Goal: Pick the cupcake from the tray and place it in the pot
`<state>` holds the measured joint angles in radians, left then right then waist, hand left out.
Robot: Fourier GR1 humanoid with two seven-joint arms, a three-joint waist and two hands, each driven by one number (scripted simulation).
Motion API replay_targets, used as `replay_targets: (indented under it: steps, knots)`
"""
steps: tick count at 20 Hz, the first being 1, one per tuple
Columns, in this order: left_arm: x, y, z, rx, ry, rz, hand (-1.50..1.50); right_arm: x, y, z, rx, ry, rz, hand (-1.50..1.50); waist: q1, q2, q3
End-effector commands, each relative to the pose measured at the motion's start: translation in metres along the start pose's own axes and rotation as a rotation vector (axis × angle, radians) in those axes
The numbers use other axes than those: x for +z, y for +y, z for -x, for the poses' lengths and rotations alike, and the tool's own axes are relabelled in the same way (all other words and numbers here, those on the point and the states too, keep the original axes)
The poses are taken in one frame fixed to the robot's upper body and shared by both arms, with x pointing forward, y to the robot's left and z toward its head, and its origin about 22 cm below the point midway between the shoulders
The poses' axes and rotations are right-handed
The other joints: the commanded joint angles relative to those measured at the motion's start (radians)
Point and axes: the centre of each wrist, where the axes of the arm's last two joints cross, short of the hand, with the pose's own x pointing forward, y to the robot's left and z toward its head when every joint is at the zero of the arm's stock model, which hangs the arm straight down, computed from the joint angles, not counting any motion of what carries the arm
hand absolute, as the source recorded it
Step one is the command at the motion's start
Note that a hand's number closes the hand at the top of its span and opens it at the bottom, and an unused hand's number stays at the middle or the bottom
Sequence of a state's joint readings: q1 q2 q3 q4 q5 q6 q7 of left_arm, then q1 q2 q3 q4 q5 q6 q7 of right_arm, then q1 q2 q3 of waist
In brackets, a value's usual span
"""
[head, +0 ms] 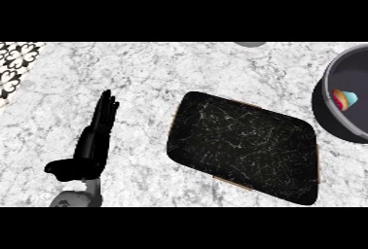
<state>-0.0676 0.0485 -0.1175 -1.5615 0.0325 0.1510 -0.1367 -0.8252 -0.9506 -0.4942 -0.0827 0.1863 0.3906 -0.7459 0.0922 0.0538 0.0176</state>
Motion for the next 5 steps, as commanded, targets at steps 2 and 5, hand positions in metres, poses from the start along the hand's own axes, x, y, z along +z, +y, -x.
replay_targets:
  steps: [2, 5]
  knots:
    - [0.001, -0.003, -0.001, 0.004, -0.006, 0.013, 0.00, 0.011, -0.006, 0.006, -0.064, -0.013, 0.049, -1.50, 0.004, 0.002, 0.001]
    - [0.000, -0.002, -0.002, -0.007, -0.008, 0.013, 0.00, 0.012, -0.020, -0.002, -0.051, -0.019, 0.067, -1.50, 0.003, 0.005, 0.002]
